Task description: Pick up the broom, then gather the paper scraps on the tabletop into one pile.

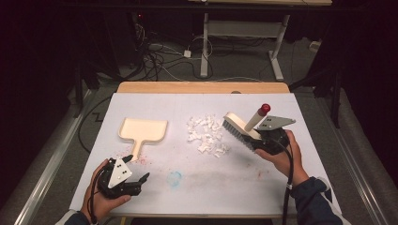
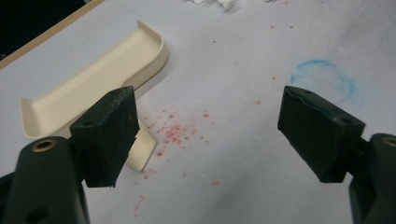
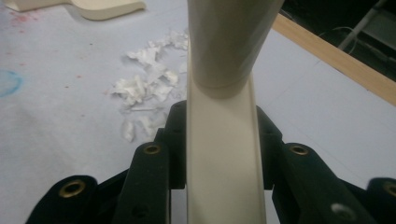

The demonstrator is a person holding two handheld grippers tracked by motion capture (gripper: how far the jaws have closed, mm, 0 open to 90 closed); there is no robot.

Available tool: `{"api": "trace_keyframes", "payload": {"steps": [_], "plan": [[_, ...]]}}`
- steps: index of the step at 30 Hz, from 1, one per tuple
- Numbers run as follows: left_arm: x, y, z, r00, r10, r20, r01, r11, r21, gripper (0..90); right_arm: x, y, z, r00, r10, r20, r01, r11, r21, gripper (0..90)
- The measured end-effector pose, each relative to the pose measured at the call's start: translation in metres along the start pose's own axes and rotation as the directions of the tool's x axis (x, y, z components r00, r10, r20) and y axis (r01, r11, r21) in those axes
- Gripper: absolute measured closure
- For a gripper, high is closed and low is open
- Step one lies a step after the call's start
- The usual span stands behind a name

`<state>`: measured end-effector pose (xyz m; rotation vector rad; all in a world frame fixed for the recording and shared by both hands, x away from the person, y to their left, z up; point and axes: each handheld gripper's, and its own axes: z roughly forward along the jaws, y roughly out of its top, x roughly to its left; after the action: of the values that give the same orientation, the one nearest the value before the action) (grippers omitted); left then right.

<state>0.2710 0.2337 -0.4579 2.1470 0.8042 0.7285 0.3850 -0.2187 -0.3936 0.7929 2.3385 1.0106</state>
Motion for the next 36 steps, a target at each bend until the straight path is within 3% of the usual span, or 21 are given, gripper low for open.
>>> {"api": "trace_keyframes", "payload": {"steps": [4,7,11,12,16,17,20,23,29,33,36], "plan": [[-0.001,0.001,0.0,1.0,0.002,0.004,-0.002,1.0,-0.001,19.8,-0.002,0.0,0.009,0.9999,0.005,0.011,-0.005,1.0,0.011,67.6],[-0.001,0.0,0.001,1.0,-0.002,0.006,0.002,1.0,0.009,19.8,-0.007,0.006,0.02,0.9986,-0.011,0.051,0.01,1.0,0.019,67.6],[0.0,-0.001,0.001,1.0,-0.007,0.006,0.007,0.9999,0.011,19.8,-0.018,0.024,0.052,0.9931,-0.068,0.096,0.061,0.995,0.076,67.6],[0.0,-0.001,0.001,1.0,-0.007,0.006,0.007,0.9999,0.011,19.8,-0.018,0.024,0.052,0.9931,-0.068,0.096,0.061,0.995,0.076,67.6],[-0.001,-0.001,0.002,1.0,-0.005,0.005,0.005,0.9999,0.014,19.8,-0.027,0.043,0.08,0.9817,-0.128,0.141,0.111,0.987,0.118,67.6],[-0.001,0.0,0.002,1.0,-0.004,0.006,0.004,0.9999,0.016,19.8,-0.029,0.046,0.086,0.9795,-0.134,0.151,0.116,0.986,0.117,67.6],[-0.002,0.0,0.002,1.0,-0.001,0.006,0.001,0.9999,0.017,19.8,-0.036,0.052,0.106,0.9836,-0.102,0.149,0.086,0.99,0.112,67.6],[-0.001,-0.001,0.002,0.9999,-0.004,0.012,0.003,0.9997,0.023,19.8,-0.039,0.054,0.134,0.9709,-0.146,0.189,0.117,0.981,0.156,67.6],[0.002,-0.003,0.003,0.9997,-0.018,0.018,0.018,0.9996,0.024,19.8,-0.031,0.06,0.152,0.9675,-0.178,0.179,0.153,0.977,0.148,67.6],[0.001,-0.003,0.003,0.9991,-0.038,0.017,0.038,0.9987,0.035,19.8,-0.015,0.058,0.155,0.9682,-0.219,0.12,0.2,0.968,0.152,67.4],[0.0,-0.003,0.003,0.9988,-0.044,0.02,0.043,0.9985,0.033,19.8,-0.01,0.056,0.152,0.9702,-0.227,0.084,0.214,0.967,0.139,67.3]]}}
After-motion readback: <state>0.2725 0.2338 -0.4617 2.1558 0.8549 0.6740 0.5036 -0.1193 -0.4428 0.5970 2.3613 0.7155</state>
